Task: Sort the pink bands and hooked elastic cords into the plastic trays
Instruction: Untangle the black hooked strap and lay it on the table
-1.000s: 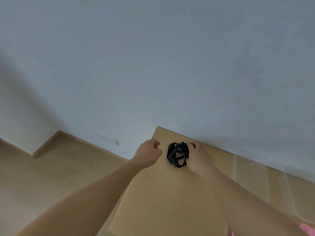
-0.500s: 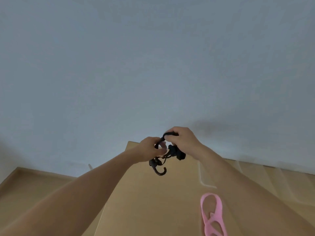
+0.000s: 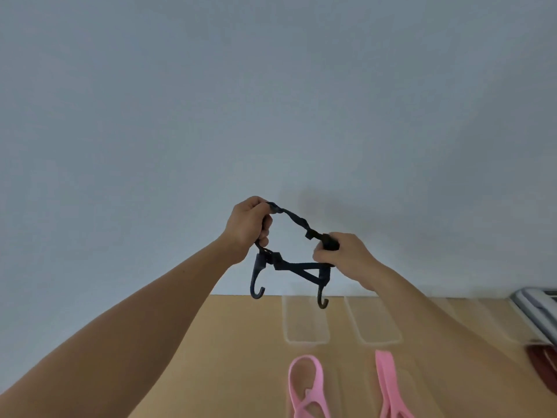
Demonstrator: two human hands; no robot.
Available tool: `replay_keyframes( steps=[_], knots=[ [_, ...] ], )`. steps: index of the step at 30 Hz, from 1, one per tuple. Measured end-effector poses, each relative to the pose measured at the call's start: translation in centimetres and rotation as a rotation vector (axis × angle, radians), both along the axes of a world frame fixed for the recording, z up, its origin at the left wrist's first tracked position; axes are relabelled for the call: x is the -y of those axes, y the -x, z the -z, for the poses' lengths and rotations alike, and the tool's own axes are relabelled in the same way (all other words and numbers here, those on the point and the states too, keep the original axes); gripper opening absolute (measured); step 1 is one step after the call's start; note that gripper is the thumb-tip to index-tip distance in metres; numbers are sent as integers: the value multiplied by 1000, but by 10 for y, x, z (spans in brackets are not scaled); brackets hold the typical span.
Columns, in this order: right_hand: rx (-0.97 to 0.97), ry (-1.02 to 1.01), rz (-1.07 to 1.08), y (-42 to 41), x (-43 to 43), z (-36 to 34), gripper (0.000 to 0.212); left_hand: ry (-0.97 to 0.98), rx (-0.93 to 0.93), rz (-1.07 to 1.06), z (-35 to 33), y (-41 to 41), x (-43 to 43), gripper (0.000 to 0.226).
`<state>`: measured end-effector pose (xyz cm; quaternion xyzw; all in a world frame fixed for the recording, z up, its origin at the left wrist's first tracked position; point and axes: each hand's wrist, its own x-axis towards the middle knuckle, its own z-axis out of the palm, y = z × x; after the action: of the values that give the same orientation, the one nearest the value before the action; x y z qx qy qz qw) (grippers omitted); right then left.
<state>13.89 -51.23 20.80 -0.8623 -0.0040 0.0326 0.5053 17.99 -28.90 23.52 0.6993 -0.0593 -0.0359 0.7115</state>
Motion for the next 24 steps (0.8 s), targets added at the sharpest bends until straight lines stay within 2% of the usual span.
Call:
replay_keyframes(
  steps=[6,9,13,17,19,22,24],
  knots=[
    [86,-400,84,45,82,-23,30,-114,-31,-26,-14,19,69,17],
    [82,-623,90,62,111,-30,29,-158,-116,99,-12,39,111,35],
    [91,-880,115,76,136,-45,28,-81,-292,289,-4,67,158,53],
    [140,-813,192,88,157,-52,30,-99,-416,549,7,88,189,55],
    [176,-752,218,95,170,-49,26,-139,-414,674,12,95,198,42],
    [229,-667,304,108,193,-43,24,-153,-340,753,19,99,202,22],
    [248,-683,371,115,204,-39,23,-153,-347,755,24,98,202,26]
  ],
)
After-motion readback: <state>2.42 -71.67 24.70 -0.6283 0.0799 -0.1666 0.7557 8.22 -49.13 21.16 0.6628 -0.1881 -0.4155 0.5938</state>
